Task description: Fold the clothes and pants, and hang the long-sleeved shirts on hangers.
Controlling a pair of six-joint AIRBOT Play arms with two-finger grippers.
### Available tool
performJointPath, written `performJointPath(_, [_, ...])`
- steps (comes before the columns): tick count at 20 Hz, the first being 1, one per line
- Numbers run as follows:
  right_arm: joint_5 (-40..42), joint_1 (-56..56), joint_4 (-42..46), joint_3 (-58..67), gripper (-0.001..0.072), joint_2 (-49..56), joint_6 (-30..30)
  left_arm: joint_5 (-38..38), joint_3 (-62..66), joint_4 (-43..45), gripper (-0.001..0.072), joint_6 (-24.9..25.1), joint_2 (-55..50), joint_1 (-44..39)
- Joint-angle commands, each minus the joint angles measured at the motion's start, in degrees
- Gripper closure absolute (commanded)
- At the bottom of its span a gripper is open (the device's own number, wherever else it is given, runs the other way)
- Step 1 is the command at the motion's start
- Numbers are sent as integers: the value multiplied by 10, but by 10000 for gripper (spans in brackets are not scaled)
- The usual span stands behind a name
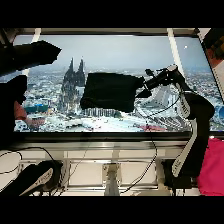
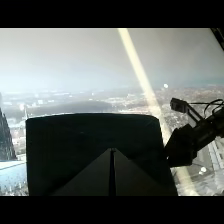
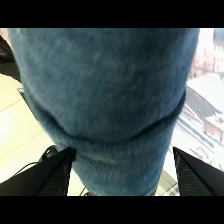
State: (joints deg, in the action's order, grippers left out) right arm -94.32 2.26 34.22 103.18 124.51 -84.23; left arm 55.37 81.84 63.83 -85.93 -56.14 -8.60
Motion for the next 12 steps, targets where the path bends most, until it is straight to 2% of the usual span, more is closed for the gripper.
performJointPath(1, [0,-30,-13,0,30,19,16,0,0,0,680,0,0,0])
performJointPath(4, [1,-49,-8,0,40,19,31,0,0,0,680,0,0,0])
performJointPath(5, [-11,-50,-9,0,221,19,31,0,0,0,680,0,0,0])
performJointPath(6, [-21,-50,-8,0,569,19,31,0,0,0,681,0,0,0])
performJointPath(7, [-28,-47,-7,0,670,19,26,0,0,1,681,0,0,0])
performJointPath(10, [-62,-24,8,15,671,16,24,-18,0,20,684,0,0,1])
performJointPath(12, [-66,20,46,29,671,3,18,-57,0,81,684,0,0,3])
